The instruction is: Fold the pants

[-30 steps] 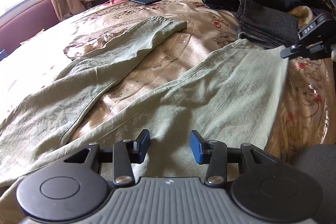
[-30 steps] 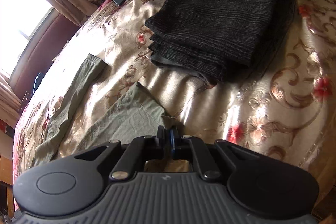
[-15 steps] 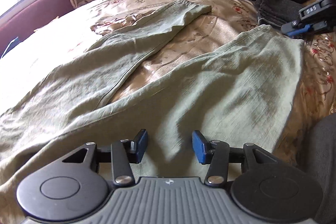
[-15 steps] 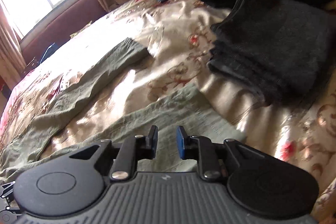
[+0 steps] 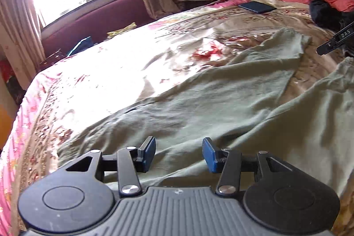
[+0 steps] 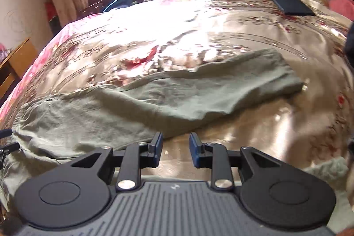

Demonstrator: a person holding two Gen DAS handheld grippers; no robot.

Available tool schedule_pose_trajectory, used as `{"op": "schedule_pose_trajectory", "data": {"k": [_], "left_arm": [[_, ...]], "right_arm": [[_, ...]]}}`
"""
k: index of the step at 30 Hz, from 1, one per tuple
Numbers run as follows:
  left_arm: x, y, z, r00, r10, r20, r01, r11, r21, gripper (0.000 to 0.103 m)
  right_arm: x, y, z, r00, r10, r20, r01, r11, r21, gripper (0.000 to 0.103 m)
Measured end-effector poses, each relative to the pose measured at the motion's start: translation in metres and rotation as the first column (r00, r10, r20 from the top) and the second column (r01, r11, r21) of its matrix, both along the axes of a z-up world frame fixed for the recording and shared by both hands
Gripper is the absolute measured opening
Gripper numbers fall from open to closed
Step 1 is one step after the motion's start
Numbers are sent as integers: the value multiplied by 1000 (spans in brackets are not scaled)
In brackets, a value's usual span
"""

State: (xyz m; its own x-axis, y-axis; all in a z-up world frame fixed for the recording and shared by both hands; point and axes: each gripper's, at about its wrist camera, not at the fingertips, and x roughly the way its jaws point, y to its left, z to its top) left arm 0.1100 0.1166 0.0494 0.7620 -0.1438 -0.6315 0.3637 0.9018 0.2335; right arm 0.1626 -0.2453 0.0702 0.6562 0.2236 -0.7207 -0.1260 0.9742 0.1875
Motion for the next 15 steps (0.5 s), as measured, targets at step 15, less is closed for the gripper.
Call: {"op": "schedule_pose_trajectory", "data": {"k": [15], "left_arm": [[139, 170, -51, 950, 276, -147, -297, 944, -146, 68]], "right_arm": [[165, 231, -60, 823, 560, -98, -564, 784, -258, 41]]}}
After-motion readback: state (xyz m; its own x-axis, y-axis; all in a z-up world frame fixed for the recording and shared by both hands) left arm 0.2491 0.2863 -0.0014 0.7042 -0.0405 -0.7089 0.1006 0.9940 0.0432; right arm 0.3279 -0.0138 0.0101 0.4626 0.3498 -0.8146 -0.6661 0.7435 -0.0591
